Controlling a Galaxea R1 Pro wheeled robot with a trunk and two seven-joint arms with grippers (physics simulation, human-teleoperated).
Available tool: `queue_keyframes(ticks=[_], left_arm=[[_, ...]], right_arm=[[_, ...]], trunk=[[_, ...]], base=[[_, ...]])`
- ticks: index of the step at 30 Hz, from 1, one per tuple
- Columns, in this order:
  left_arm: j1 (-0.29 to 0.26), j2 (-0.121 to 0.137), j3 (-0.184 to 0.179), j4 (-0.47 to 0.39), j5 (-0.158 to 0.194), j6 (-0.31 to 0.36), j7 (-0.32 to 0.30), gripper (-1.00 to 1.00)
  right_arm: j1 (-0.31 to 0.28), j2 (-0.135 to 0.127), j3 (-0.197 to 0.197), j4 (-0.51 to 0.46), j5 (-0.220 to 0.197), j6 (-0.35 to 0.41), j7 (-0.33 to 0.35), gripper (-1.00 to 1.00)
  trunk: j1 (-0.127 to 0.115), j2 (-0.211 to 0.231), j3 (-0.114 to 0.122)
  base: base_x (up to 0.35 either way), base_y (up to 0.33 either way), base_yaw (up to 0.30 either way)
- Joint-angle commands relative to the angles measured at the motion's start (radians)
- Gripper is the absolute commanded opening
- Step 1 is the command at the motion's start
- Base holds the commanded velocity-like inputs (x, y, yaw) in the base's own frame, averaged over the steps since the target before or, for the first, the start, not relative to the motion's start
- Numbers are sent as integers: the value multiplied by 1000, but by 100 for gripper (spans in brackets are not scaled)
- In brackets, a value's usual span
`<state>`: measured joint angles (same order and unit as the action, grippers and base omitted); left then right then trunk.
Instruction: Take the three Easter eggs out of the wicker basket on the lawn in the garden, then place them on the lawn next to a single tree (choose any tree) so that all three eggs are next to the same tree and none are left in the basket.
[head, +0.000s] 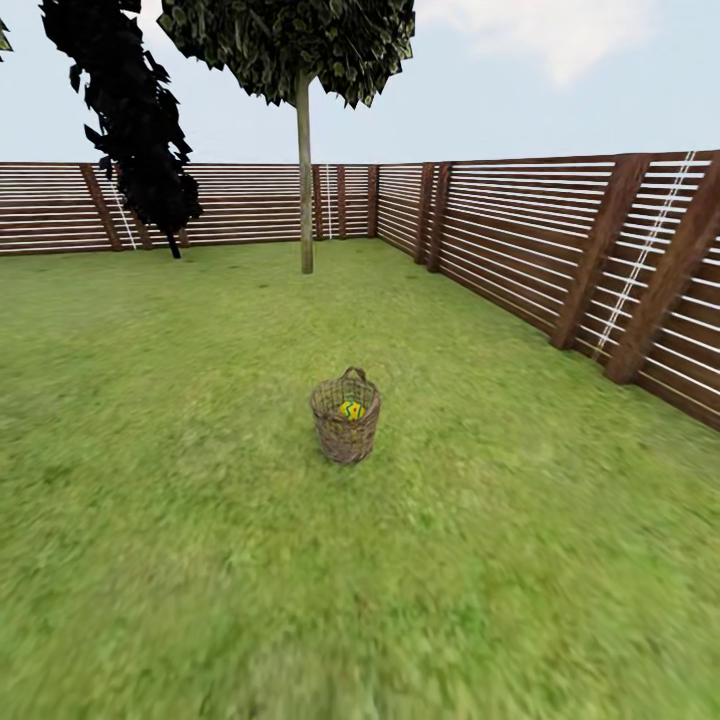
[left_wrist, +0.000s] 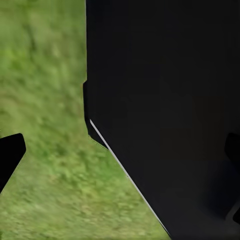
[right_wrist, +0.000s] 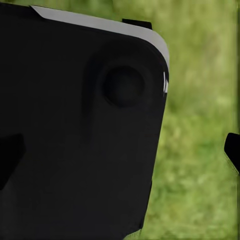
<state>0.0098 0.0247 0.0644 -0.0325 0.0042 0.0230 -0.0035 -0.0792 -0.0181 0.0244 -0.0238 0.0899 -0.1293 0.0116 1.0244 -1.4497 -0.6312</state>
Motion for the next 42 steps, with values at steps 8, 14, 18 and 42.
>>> queue_keyframes(ticks=[8,14,18,42], left_arm=[[1,0,7,-3,0,2,0,100],[1,0,8,-3,1,2,0,100],[1,0,8,-3,2,2,0,100],[1,-7,5,-3,-1,2,0,100]], right_arm=[[-1,-2,2,1,10,-3,1,100],[-1,-1,2,1,10,-3,1,100],[-1,-1,2,1,10,-3,1,100],[-1,1,-1,8,6,20,0,100]], trunk=[[1,0,-1],[1,0,-1],[1,0,-1],[1,0,-1]], base=[[322,0,0],[39,0,0],[19,0,0],[314,0,0]])
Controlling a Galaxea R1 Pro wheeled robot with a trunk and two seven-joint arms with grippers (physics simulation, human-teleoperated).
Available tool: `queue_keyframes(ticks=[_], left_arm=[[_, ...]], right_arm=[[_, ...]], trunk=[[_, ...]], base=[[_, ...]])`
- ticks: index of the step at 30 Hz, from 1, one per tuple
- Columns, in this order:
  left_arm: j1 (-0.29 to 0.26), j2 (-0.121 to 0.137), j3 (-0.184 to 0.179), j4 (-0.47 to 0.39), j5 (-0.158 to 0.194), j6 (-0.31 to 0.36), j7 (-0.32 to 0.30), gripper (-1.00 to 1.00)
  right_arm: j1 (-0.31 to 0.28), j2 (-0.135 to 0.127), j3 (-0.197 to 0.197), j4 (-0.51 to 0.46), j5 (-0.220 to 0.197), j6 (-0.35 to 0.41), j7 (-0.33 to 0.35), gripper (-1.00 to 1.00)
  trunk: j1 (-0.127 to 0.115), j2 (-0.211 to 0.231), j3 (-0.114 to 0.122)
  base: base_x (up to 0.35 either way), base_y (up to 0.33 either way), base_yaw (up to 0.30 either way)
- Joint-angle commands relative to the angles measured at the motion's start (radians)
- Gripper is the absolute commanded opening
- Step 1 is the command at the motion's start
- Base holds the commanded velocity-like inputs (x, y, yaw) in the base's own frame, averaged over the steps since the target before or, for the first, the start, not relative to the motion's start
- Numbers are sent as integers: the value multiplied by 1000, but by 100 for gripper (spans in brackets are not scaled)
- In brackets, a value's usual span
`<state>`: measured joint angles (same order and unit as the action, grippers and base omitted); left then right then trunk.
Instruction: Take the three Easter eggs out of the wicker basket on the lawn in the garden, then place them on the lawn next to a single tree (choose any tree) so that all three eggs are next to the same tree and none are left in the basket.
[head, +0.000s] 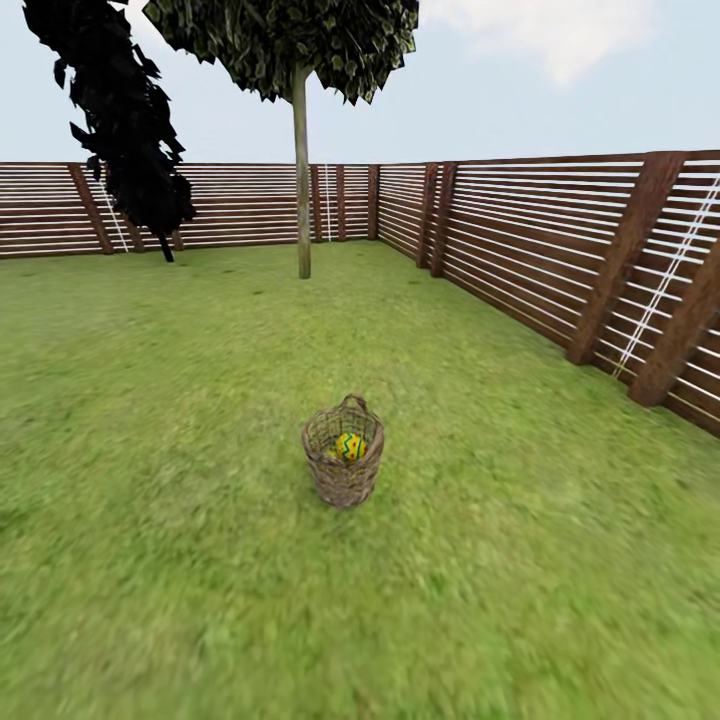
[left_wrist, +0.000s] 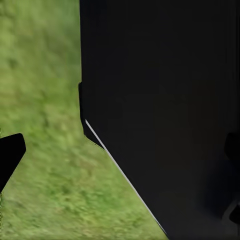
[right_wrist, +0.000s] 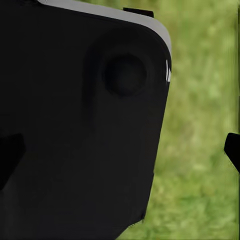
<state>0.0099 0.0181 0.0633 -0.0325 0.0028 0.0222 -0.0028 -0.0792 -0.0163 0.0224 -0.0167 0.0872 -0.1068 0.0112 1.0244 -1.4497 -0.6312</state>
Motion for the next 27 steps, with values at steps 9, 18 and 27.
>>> queue_keyframes(ticks=[9,18,27], left_arm=[[1,-1,6,-3,0,2,0,100],[1,-1,6,-3,0,2,0,100],[1,-1,6,-3,0,2,1,100]], right_arm=[[-1,0,1,-2,7,-10,7,100],[-1,-5,4,-1,12,-7,9,100],[-1,-6,4,-3,14,-11,9,100]], trunk=[[1,0,-1],[1,0,-1],[1,0,-1]], base=[[339,0,0],[339,0,0],[339,0,198]])
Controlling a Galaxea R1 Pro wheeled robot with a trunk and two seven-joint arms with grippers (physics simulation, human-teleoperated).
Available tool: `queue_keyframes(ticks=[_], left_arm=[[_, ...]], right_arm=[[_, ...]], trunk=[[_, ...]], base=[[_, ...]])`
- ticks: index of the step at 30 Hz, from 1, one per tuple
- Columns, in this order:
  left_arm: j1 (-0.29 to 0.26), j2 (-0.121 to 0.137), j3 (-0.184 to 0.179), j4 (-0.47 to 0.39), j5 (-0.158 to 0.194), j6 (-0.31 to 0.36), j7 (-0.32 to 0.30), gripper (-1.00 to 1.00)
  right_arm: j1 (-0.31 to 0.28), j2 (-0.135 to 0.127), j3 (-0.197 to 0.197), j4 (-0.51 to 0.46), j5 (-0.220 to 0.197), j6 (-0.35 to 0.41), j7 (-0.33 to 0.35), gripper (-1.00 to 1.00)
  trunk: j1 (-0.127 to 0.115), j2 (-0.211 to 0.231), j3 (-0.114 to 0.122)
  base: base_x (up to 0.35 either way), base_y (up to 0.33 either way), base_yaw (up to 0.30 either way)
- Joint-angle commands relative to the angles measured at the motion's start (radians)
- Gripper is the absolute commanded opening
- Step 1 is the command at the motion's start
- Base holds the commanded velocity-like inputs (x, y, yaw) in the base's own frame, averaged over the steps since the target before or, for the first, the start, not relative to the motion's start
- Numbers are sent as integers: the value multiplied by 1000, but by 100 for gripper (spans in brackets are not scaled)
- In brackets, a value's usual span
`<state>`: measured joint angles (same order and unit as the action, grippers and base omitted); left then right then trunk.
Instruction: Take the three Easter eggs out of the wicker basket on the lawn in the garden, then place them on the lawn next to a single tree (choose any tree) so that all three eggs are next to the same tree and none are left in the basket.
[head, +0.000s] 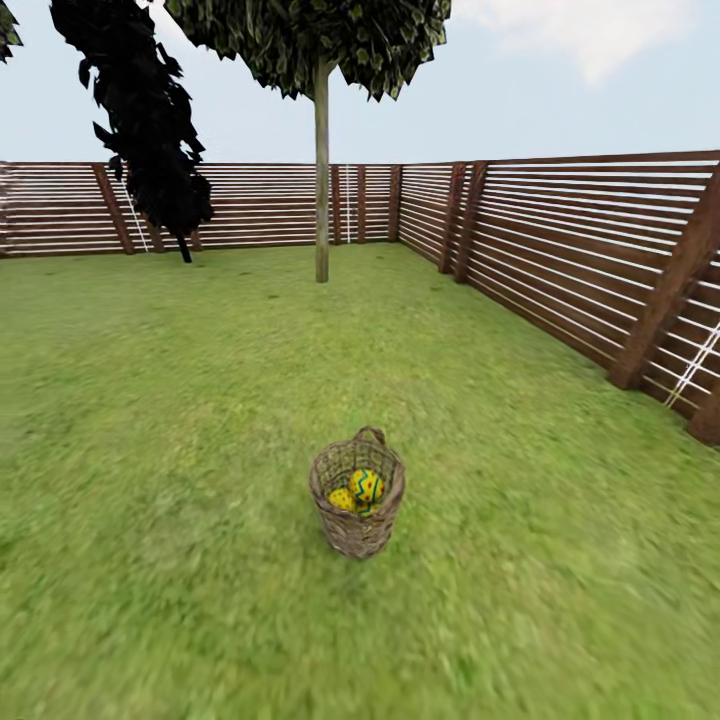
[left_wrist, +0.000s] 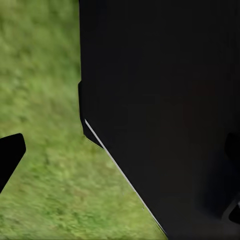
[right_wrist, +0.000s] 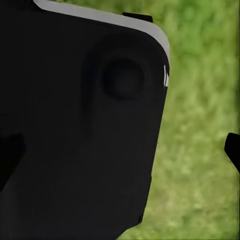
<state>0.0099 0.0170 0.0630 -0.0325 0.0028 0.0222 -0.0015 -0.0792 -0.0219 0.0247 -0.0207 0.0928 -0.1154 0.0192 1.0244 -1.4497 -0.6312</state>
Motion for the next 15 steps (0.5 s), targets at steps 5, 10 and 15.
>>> queue_keyframes(ticks=[5,10,15], left_arm=[[1,0,6,-3,1,2,1,100],[1,0,7,-3,2,2,1,100],[1,0,7,-3,2,2,1,100]], right_arm=[[-1,-1,1,1,9,-3,0,100],[-1,-1,2,2,9,0,-1,100],[-1,-1,3,3,9,2,0,100]], trunk=[[1,0,-1],[1,0,-1],[1,0,-1]], base=[[339,0,275],[339,0,71],[339,0,6]])
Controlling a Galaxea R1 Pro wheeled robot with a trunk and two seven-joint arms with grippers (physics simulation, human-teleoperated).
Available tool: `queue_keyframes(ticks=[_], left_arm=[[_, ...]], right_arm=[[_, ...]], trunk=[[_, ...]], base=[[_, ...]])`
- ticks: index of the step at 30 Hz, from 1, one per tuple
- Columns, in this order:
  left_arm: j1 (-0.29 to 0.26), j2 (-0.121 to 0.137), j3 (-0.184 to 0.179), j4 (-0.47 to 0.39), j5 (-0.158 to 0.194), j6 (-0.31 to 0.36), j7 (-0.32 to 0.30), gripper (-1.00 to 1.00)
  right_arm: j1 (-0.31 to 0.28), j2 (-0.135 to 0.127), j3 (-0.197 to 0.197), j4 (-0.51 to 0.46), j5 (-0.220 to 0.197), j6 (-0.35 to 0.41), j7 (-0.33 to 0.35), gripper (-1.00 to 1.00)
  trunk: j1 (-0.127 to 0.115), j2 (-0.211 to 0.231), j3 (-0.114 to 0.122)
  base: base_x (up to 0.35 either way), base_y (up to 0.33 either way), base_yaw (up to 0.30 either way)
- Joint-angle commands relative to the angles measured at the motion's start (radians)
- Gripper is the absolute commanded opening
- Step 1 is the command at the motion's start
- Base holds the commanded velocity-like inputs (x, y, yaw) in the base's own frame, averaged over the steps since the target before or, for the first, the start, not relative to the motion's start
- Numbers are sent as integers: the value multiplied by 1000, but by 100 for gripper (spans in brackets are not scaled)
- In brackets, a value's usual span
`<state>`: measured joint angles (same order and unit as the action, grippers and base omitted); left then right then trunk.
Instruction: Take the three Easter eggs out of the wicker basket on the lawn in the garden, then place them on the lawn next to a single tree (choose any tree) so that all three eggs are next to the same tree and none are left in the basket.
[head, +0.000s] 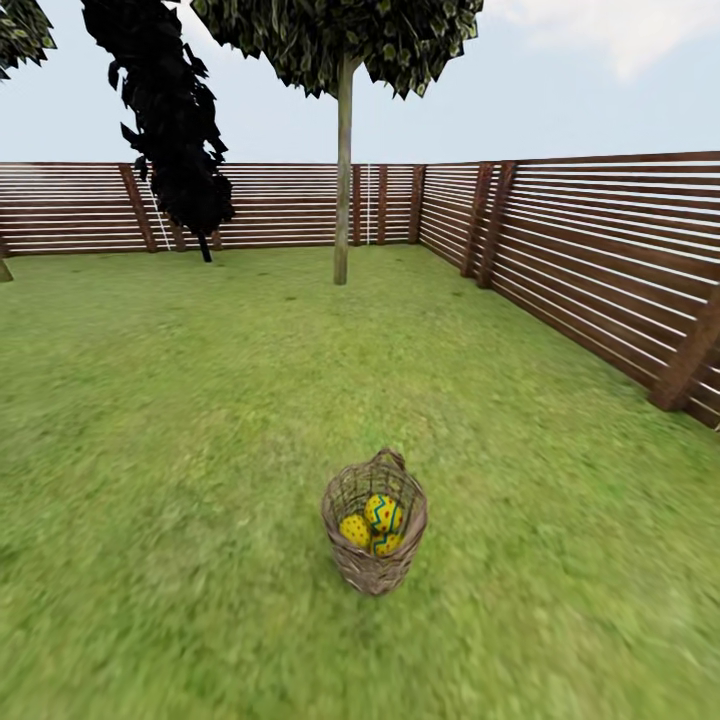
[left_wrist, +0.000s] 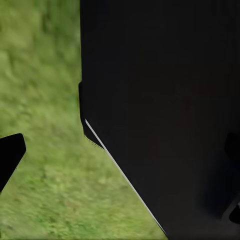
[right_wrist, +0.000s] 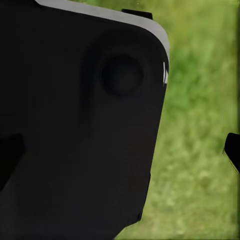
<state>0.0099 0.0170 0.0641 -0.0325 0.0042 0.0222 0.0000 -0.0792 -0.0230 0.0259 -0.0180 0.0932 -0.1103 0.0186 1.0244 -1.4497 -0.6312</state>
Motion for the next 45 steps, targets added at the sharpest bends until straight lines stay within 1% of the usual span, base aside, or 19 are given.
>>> queue_keyframes(ticks=[1,15,25,28,31,32,34,35,37,38,39,40,41,42,45], left_arm=[[1,0,6,-3,0,2,0,100],[1,0,8,-3,3,2,0,100],[1,0,11,-4,7,1,2,100],[1,-1,10,-8,7,1,1,100],[1,-1,10,-27,7,2,1,100],[1,-2,10,-69,7,9,2,100],[-4,-12,10,-159,9,25,5,100],[-7,-14,10,-177,9,32,6,100],[-29,-20,11,-241,10,86,7,100],[-38,-20,12,-253,10,106,7,100],[-67,-21,16,-279,11,174,6,100],[-78,-21,20,-284,11,196,6,100],[-115,-22,34,-295,15,254,6,100],[-184,-23,67,-306,39,310,7,100],[-244,-21,81,-328,75,333,8,100]], right_arm=[[-1,-1,2,1,9,-2,1,100],[-1,-2,2,1,8,-2,1,100],[-1,-2,4,-2,11,-1,3,100],[-1,-2,12,-7,16,0,4,100],[-1,-2,21,-12,24,0,4,100],[-4,-2,22,-27,29,1,3,100],[-10,-2,22,-86,27,9,1,100],[-10,-2,22,-99,26,12,1,100],[-12,-2,20,-155,22,38,1,100],[-13,-2,20,-170,21,49,1,100],[-15,-3,19,-221,20,95,1,100],[-15,-3,18,-241,20,115,1,100],[-18,-4,17,-311,19,185,1,100],[-18,-5,15,-468,19,323,-1,100],[-19,-7,14,-639,21,422,-4,100]], trunk=[[1,0,-1],[1,0,-1],[1,0,-1],[1,0,-1],[1,0,-1],[1,0,-1],[1,0,-1],[1,0,-1],[1,0,-1],[1,0,-1],[1,0,-1],[1,0,-1],[1,0,-1],[1,0,-1],[1,0,-1]], base=[[339,0,2],[318,0,0],[24,0,0],[0,0,0],[0,0,0],[0,0,0],[0,0,0],[0,0,0],[0,0,0],[0,0,0],[0,0,0],[0,0,0],[0,0,0],[0,0,0],[0,0,0]])
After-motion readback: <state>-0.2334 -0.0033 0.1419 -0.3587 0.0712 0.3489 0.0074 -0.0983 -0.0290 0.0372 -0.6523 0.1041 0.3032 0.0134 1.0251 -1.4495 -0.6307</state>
